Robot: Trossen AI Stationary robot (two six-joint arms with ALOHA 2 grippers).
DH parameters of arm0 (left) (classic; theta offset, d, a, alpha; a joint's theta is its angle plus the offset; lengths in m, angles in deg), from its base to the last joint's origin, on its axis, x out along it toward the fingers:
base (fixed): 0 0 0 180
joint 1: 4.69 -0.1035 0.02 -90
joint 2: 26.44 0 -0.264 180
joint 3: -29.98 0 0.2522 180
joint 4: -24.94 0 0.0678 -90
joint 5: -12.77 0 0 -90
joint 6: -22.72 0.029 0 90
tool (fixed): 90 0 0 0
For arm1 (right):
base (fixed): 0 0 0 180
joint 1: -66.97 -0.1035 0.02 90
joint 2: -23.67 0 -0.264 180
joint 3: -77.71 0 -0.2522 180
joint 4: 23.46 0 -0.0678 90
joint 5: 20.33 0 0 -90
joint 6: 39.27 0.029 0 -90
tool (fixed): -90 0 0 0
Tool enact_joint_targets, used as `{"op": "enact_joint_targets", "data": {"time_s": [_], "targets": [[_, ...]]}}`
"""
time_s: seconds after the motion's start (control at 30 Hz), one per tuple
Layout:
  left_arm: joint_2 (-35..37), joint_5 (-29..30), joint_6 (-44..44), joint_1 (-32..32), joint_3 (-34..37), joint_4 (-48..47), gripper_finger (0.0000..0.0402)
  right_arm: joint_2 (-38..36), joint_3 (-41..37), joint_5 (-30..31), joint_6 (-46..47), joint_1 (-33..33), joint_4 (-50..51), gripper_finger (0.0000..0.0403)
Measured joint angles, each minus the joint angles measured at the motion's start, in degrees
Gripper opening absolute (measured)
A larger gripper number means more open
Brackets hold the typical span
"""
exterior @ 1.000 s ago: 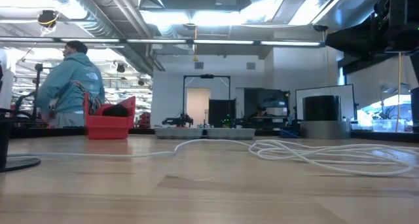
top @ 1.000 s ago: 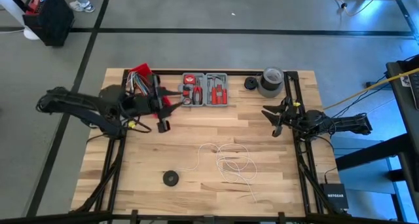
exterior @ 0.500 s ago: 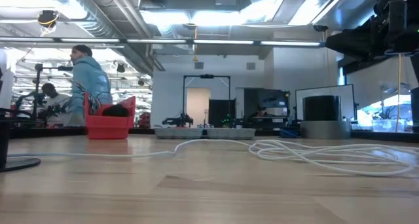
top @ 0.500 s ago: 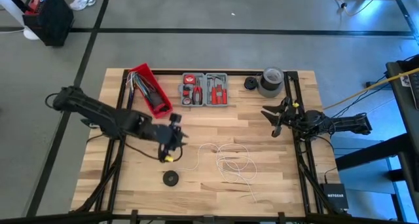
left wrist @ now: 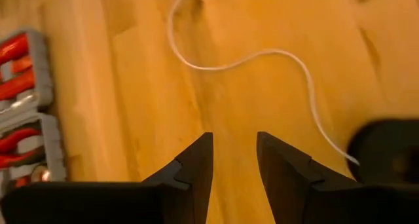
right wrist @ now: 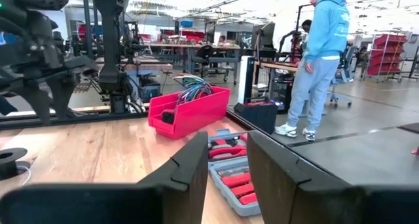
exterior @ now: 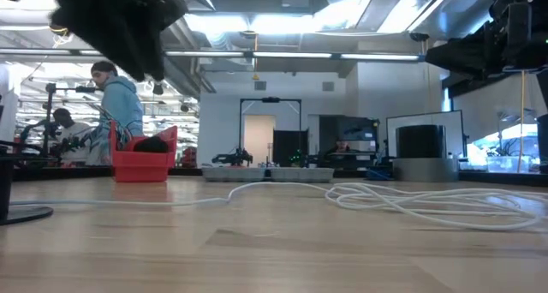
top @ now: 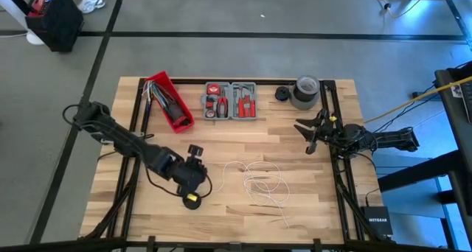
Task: Coil cords
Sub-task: Coil the white wire into the spool
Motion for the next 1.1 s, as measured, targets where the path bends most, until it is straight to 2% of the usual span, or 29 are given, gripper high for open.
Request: {"op": "enact_joint_targets", "data": {"time_s": [0.17, 0.33, 0.83, 1.1], "targets": [[-0.25, 5.29, -3.08, -0.25, 0.01, 0.88, 0.0111, 0.0, 0.0, -0.3, -0.19, 0.0, 0.11, 0.0111], [-0.26, 10.84, -3.16, -0.28, 0.01, 2.3, 0.0111, 0.0, 0.01, -0.32, -0.19, 0.0, 0.93, 0.0111], [-0.24, 22.71, -2.28, -0.96, 0.01, 8.59, 0.0111, 0.0, 0.02, -0.34, -0.19, 0.0, 1.41, 0.0111], [-0.24, 23.4, 3.74, -4.63, 0.01, 20.95, 0.0111, 0.0, 0.02, -0.36, -0.19, 0.0, 1.52, 0.0111]]}}
